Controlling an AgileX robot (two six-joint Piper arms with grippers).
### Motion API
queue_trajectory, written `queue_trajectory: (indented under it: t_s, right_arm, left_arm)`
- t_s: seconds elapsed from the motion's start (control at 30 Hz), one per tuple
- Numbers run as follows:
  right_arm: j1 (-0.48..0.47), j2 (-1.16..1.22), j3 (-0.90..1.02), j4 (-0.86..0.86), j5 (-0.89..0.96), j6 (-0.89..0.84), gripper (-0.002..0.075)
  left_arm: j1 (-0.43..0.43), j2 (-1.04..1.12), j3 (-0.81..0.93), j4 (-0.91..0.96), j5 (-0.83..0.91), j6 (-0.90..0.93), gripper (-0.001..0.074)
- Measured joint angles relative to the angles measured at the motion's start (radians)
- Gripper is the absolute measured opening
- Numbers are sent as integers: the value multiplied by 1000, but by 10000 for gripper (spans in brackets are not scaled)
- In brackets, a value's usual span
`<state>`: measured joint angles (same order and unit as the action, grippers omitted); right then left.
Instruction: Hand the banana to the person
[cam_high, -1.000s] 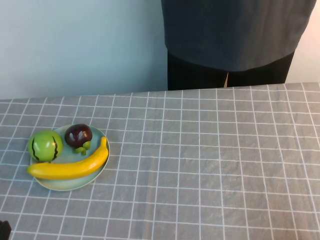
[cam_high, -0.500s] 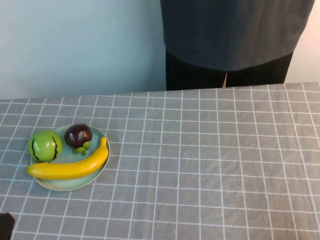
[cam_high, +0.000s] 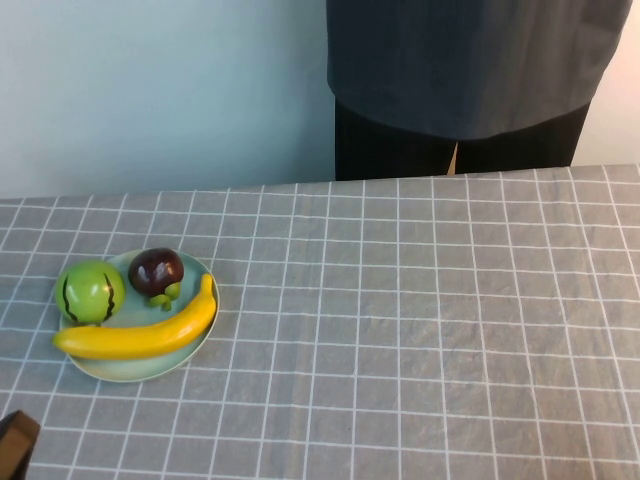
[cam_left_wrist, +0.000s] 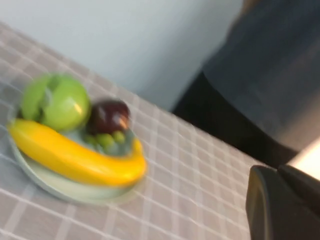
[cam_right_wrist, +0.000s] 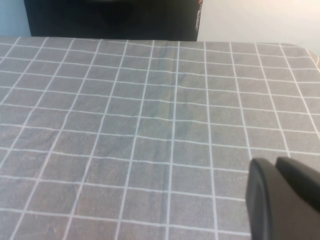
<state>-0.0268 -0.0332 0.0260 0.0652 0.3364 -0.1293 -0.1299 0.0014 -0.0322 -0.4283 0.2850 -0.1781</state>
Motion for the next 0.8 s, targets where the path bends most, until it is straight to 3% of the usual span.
queue_trajectory:
  t_s: [0.17,0.43,0.63,0.8]
  right_arm:
    - [0,0,0,0,0,0,-6]
    - [0,0,0,0,0,0,-6]
    - [0,0,0,0,0,0,-6]
    - [0,0,0,0,0,0,-6]
  left_arm:
    - [-31,173,-240,-14,235,74,-4]
    - [-36,656,-609,96,706,312,-4]
    - [-37,964,-708,109,755,491,-4]
    - [-118,1209,-790,142,755,551,-4]
